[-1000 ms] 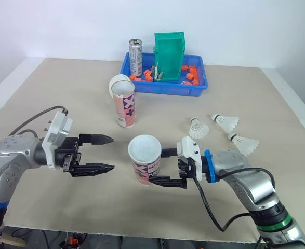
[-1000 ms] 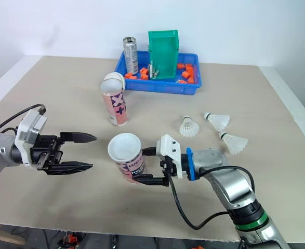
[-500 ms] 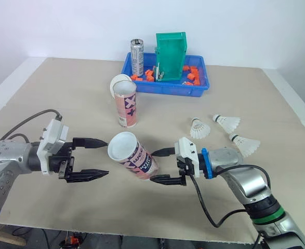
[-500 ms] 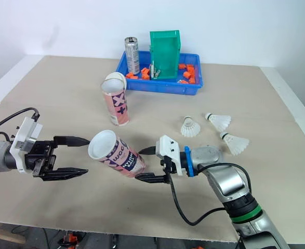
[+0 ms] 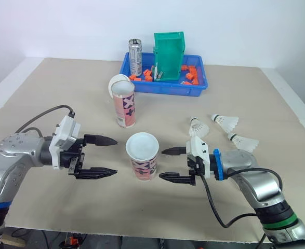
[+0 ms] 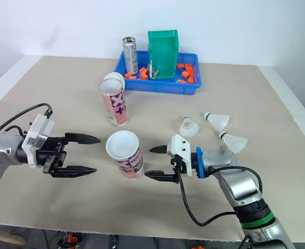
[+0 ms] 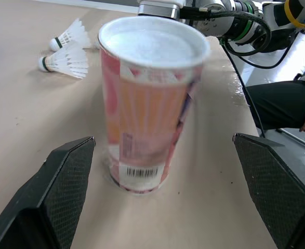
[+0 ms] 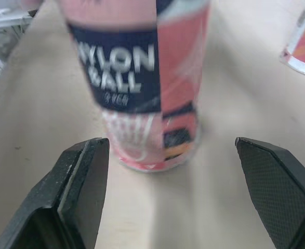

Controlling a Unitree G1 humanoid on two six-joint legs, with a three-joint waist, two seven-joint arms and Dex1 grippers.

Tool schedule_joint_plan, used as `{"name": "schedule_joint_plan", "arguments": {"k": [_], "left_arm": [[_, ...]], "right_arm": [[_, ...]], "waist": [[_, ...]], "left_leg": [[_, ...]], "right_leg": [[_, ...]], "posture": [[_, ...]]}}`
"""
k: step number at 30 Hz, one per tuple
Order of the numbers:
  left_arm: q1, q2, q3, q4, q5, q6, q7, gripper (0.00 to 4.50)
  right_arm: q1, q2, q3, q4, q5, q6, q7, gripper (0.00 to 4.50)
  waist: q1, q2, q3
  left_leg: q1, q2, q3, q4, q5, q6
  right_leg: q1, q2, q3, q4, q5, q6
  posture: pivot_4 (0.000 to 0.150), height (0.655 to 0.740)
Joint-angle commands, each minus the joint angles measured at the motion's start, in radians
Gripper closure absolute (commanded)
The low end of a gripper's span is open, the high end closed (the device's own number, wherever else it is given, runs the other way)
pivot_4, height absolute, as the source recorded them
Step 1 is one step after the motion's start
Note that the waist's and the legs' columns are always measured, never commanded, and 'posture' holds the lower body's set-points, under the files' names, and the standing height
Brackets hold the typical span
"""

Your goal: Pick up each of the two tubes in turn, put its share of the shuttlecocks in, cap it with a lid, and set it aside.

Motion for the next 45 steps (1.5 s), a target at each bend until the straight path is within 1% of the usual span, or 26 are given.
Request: {"name": "schedule_joint_plan", "arguments": {"k": [1,7,10,15,18,24,36,42,44,45], "left_arm": [[-0.019,-0.003,0.004,0.000,0.000,-0.020,-0.009,0.07],[-0.021,0.003,0.004,0.005,-0.004,-0.017,-0.012,0.07],[-0.015,0.010,0.011,0.007,0.001,-0.020,-0.015,0.07],[-0.008,0.025,0.026,-0.007,-0.009,-0.005,-0.014,0.07],[-0.006,0.039,0.038,-0.012,-0.018,0.006,-0.015,0.07],[0.001,0.070,0.062,-0.015,-0.030,0.024,-0.018,0.07],[0.015,0.079,0.075,-0.023,-0.033,0.033,-0.007,0.07],[0.077,0.084,0.099,-0.029,-0.006,0.008,-0.004,0.07],[0.099,0.084,0.104,-0.031,0.001,-0.001,-0.005,0.00],[0.105,0.083,0.106,-0.032,0.002,-0.004,-0.004,0.00]], "right_arm": [[0.007,-0.022,-0.035,-0.051,0.023,0.004,0.003,0.33],[-0.005,-0.021,-0.044,-0.067,0.054,0.024,-0.002,0.33],[-0.024,0.008,-0.024,-0.064,0.058,0.026,-0.017,0.33],[-0.071,0.081,0.022,-0.024,0.033,0.009,-0.035,0.33],[-0.084,0.100,0.036,-0.010,0.025,0.001,-0.030,0.33],[-0.087,0.111,0.074,0.013,-0.012,-0.034,-0.006,0.33],[-0.156,0.179,0.126,0.090,-0.043,-0.085,0.025,0.33],[-0.175,0.187,0.140,0.119,-0.053,-0.100,0.055,0.33],[-0.175,0.185,0.141,0.124,-0.054,-0.102,0.063,0.85],[-0.176,0.184,0.140,0.125,-0.052,-0.101,0.064,1.04]], "waist": [[0.000,0.000,0.000],[0.000,0.000,0.000],[0.000,0.000,0.000],[0.000,0.000,0.000],[0.000,0.000,0.000],[0.000,0.000,0.000],[0.000,0.000,0.000],[0.000,0.000,0.000],[0.000,0.000,0.000],[0.000,0.000,0.000]], "left_leg": [[0.000,0.000,0.000,0.000,0.000,0.000],[0.000,0.000,0.000,0.001,0.000,0.000],[0.000,0.000,0.000,0.001,0.000,0.000],[0.000,0.000,0.000,0.001,0.000,0.000],[0.000,0.000,0.000,0.001,0.000,0.000],[0.000,0.000,0.000,0.001,0.000,0.000],[0.000,0.000,0.000,0.001,0.000,0.000],[0.000,0.000,0.000,0.001,0.000,0.000],[0.000,0.000,0.000,0.001,0.000,0.000],[0.000,0.000,0.000,0.001,0.000,0.000]], "right_leg": [[0.000,0.000,0.000,0.000,0.000,0.000],[0.000,0.000,0.000,0.000,0.001,0.000],[0.000,0.000,0.000,0.000,0.001,0.000],[0.000,0.000,0.000,0.000,0.001,0.000],[0.000,0.000,0.000,0.000,0.001,0.000],[0.000,0.000,0.000,0.000,0.001,0.000],[0.000,0.000,0.000,0.000,0.001,0.000],[0.000,0.000,0.000,0.000,0.001,0.000],[0.000,0.000,0.000,0.000,0.001,0.000],[0.000,0.000,0.000,0.000,0.001,0.000]], "posture": [[0.150,0.7362],[0.150,0.7362],[0.150,0.7362],[0.150,0.7362],[0.150,0.7362],[0.150,0.7362],[0.150,0.7362],[0.150,0.7362],[0.150,0.7362],[0.150,0.7362]]}}
